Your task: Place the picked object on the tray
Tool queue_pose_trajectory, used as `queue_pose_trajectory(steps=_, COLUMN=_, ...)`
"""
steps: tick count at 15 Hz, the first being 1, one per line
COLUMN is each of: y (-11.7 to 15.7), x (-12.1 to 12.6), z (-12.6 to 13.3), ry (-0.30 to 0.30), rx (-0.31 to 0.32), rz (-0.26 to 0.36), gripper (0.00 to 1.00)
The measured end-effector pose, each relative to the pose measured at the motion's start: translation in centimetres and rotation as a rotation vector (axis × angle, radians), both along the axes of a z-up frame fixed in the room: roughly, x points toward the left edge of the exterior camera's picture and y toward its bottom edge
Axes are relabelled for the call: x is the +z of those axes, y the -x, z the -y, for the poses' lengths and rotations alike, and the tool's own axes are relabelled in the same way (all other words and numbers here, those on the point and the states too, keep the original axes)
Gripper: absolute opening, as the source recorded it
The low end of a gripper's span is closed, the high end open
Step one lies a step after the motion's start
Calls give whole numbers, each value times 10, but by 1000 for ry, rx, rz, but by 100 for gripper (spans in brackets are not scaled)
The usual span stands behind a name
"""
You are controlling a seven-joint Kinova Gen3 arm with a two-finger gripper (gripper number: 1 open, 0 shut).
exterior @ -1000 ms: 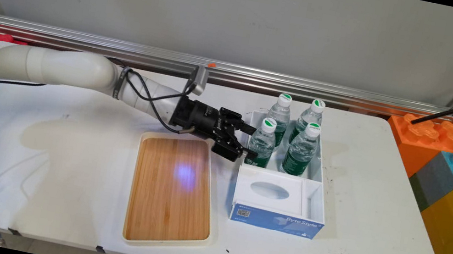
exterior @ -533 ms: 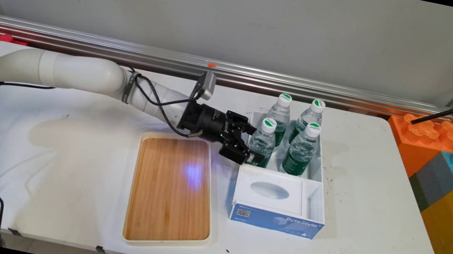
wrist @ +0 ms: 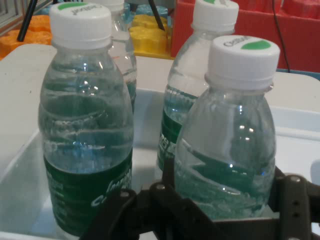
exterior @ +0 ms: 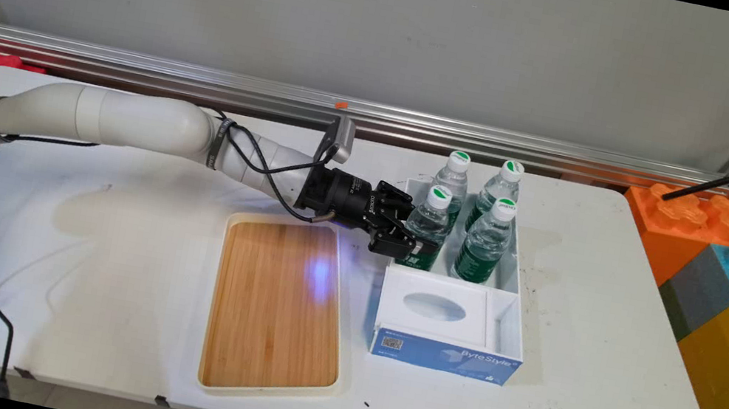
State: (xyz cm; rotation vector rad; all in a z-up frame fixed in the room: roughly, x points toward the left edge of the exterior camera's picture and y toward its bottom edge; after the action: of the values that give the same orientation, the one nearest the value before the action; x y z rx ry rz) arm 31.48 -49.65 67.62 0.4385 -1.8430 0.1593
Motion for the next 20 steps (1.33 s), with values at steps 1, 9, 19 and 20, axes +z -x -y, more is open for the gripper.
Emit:
queue_pose_trajectory(steps=1, y=0, x=-1, z=0, ry=0, rx=1, rz=1, gripper=0)
queue_pose_trajectory(steps=9, y=-4, x=14, z=-2, ry=-3, rx=12, rz=-23, gripper=0)
queue_pose_trajectory(steps=19, y=-4, x=72, z=-13, ry=0, rx=33, rz=-90, gripper=0)
queue_pose_trajectory(steps=20, y=-6, x=78, z=-17, ry=-1, rx=31, rz=-93, gripper=0)
